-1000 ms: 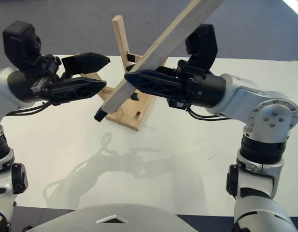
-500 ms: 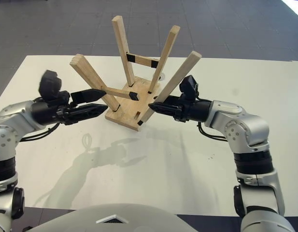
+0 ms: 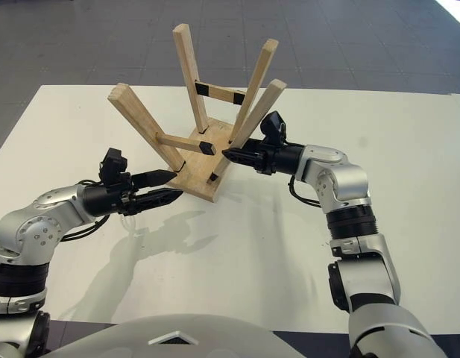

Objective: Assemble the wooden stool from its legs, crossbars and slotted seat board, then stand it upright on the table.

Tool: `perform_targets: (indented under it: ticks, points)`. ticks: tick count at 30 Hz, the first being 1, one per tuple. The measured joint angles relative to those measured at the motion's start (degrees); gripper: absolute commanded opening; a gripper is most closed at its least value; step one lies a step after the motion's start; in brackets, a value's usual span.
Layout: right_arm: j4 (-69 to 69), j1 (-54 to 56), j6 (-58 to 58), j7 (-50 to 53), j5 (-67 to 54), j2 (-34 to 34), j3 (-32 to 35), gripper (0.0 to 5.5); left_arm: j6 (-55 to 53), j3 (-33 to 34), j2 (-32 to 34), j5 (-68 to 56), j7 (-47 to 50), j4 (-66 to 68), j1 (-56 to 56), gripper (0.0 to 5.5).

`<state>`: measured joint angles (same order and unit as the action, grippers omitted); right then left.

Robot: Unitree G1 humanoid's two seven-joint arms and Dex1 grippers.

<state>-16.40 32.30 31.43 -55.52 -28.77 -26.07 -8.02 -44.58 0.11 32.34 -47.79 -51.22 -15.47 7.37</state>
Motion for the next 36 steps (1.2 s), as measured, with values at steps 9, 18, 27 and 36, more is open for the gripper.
perform_targets:
  ticks: [9, 18, 27, 36]
  points:
    - [-4.1, 2.0, -3.1, -3.9, 3.9, 1.6, -1.5, 2.03, 0.0, 0.0, -0.4, 0.8, 0.1, -0.1, -0.1, 3.53]
    - [-11.3, 6.4, -11.4, -4.8, 10.9, 2.9, -5.1, 2.03, 0.0, -0.5, -0.9, 1.4, 0.1, -0.5, -0.1, 3.53]
    - [-12.4, 6.4, -17.6, -2.6, 14.7, 3.8, -7.0, 2.03, 0.0, -1.5, -0.9, 1.9, 0.1, -0.6, -0.5, 3.53]
    - [-11.0, 4.0, -21.7, -1.1, 15.5, 3.7, -7.3, 2.03, 0.0, -1.7, -0.9, 1.9, 0.1, -0.9, -0.7, 3.53]
